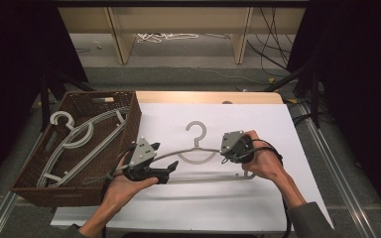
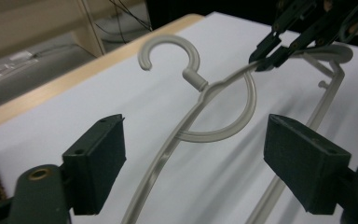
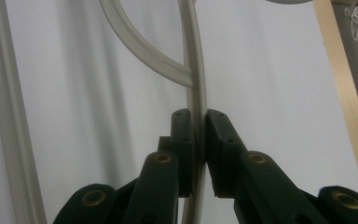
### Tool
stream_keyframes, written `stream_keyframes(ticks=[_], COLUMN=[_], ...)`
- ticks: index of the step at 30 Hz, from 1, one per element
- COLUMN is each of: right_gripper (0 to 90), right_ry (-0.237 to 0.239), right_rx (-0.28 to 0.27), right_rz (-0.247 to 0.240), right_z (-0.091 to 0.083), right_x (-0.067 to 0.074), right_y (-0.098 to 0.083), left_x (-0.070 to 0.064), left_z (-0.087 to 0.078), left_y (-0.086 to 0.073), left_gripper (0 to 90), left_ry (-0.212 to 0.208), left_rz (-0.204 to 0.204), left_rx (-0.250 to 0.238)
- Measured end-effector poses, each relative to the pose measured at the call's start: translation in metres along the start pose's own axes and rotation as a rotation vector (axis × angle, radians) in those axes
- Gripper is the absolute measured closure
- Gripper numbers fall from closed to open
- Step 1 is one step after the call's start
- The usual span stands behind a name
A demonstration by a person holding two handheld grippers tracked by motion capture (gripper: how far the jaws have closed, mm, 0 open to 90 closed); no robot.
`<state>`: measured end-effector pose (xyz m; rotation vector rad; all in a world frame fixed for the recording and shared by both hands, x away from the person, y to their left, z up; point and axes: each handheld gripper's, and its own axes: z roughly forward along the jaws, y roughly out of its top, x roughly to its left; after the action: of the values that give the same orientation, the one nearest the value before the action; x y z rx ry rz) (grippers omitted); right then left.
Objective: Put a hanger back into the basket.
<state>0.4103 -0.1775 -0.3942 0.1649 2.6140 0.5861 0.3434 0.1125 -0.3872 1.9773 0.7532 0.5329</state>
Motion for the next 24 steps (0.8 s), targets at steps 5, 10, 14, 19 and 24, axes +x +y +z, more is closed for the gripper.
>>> stream_keyframes(ticks=[5, 10, 14, 19, 24], right_gripper=[82.4, 82.4, 82.4, 82.4, 82.4], right_ry=[-0.002, 0.008, 0.005, -0.001, -0.012], right_rx=[-0.019, -0.035, -0.057, -0.054, -0.047], right_rz=[-0.031, -0.051, -0.055, -0.067, -0.075], right_z=[-0.007, -0.01, -0.012, -0.016, -0.016], right_x=[0.014, 0.027, 0.035, 0.037, 0.041], right_y=[0.003, 0.005, 0.005, 0.006, 0.009], left_x=[-0.001, -0.004, -0.008, -0.007, -0.008], left_z=[0.016, 0.024, 0.028, 0.032, 0.039], left_y=[0.004, 0.006, 0.006, 0.003, 0.003], left_gripper=[24.4, 25.3, 27.2, 30.4, 36.5], left_ry=[-0.016, -0.053, -0.072, -0.085, -0.085], left_rz=[0.015, 0.026, 0.033, 0.048, 0.065], left_rx=[0.054, 0.098, 0.132, 0.168, 0.219])
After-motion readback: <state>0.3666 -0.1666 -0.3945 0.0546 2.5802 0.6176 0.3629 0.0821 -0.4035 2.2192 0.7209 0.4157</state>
